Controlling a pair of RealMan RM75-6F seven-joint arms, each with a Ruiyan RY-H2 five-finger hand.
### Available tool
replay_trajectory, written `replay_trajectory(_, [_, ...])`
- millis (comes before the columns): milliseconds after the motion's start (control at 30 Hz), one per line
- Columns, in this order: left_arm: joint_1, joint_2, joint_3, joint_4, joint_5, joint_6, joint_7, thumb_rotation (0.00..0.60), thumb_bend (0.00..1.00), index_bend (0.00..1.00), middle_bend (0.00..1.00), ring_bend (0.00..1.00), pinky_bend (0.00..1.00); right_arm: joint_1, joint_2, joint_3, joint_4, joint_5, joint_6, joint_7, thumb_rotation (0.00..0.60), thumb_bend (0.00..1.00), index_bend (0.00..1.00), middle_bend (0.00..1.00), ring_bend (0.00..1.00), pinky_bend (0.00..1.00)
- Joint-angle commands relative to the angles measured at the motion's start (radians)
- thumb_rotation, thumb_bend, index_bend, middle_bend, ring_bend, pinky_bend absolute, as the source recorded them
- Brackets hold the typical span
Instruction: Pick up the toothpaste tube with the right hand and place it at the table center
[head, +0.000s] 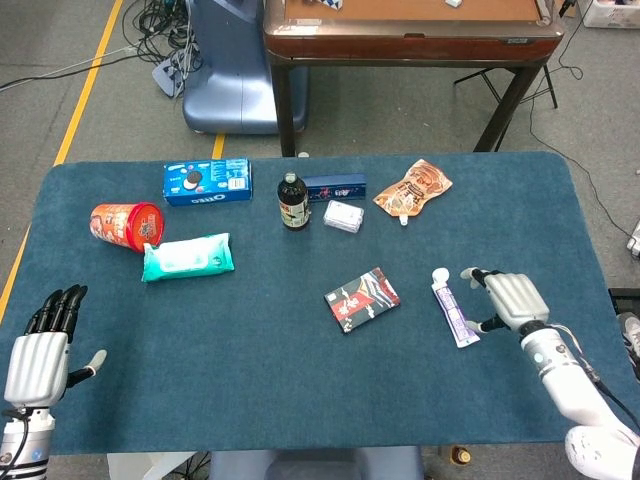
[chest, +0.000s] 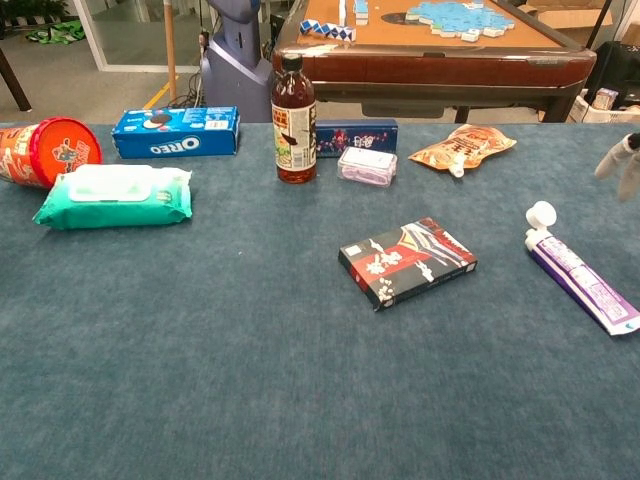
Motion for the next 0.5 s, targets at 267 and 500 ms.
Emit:
replay_trajectory(267, [0.005,-0.002,0.004,0.010,-0.002,-0.001,-0.008,0.600,0.17,0.00,0.08,0.07,0.16,0.147,-0.125,-0.023,0.158,0.191,-0.076,-0.091,0.567,0.21,0.22,0.34,0.30,0.44])
replay_trajectory(500, [0.007,-0.004,0.004,0.013,-0.004,-0.002,-0.011,0.600,0.17,0.00,0.08,0.07,0.16,0.205,-0.198,-0.042,0.243,0.241,-0.081,-0.121,0.568,0.21,0.22,0.34,0.30,0.43])
